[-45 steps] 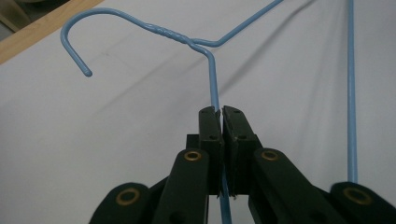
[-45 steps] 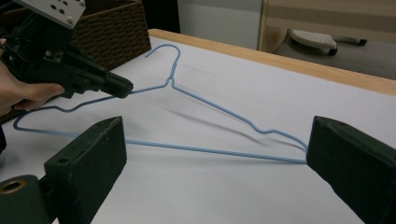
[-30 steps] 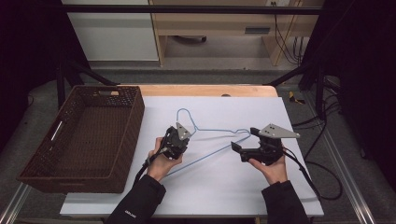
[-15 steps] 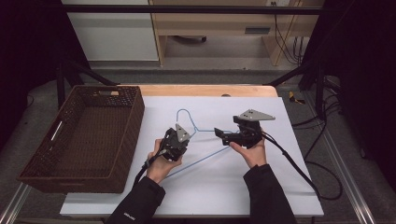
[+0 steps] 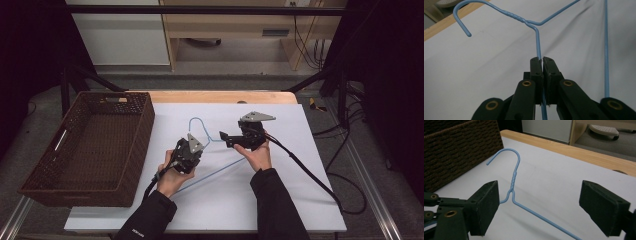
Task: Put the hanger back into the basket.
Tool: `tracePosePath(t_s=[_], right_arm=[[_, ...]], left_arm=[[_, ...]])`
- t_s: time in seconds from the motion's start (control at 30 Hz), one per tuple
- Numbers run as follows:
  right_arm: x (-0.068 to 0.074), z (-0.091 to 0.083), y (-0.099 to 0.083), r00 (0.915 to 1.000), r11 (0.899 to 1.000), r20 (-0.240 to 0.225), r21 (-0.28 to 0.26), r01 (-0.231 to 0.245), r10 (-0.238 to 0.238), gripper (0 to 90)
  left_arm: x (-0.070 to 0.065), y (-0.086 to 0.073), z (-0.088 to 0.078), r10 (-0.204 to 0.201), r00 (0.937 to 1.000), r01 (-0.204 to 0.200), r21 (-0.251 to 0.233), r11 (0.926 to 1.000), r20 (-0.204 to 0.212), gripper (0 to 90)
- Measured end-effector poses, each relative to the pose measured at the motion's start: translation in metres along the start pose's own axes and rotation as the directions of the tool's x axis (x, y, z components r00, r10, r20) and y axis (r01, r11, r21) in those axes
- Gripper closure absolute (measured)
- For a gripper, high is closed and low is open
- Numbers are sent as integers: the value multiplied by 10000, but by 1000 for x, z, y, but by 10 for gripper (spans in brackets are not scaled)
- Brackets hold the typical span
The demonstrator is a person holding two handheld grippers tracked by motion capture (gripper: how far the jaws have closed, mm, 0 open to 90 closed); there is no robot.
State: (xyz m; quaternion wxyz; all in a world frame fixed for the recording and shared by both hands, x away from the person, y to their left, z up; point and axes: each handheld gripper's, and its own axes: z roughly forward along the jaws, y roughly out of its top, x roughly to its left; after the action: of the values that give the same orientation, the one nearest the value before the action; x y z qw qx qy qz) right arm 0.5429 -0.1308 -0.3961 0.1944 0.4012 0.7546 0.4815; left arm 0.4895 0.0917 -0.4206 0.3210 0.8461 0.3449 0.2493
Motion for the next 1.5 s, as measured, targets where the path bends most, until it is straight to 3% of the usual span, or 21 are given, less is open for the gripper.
tracePosePath(t_s=[0.53, 1.0, 1.5], right_arm=[[6, 33, 1, 9994, 9997, -320, 218, -144, 151, 307], [23, 61, -4, 9979, 9959, -642, 900, -38, 96, 434], [26, 71, -7, 9964, 9912, -763, 1293, -273, 374, 728]], left_arm=[[-2, -1, 1, 1, 10000, 0, -33, 10000, 65, 870], [-3, -1, 1, 139, 9999, -140, -89, 9999, -72, 870], [-5, -3, 2, 123, 9999, -122, -67, 9999, 115, 870]])
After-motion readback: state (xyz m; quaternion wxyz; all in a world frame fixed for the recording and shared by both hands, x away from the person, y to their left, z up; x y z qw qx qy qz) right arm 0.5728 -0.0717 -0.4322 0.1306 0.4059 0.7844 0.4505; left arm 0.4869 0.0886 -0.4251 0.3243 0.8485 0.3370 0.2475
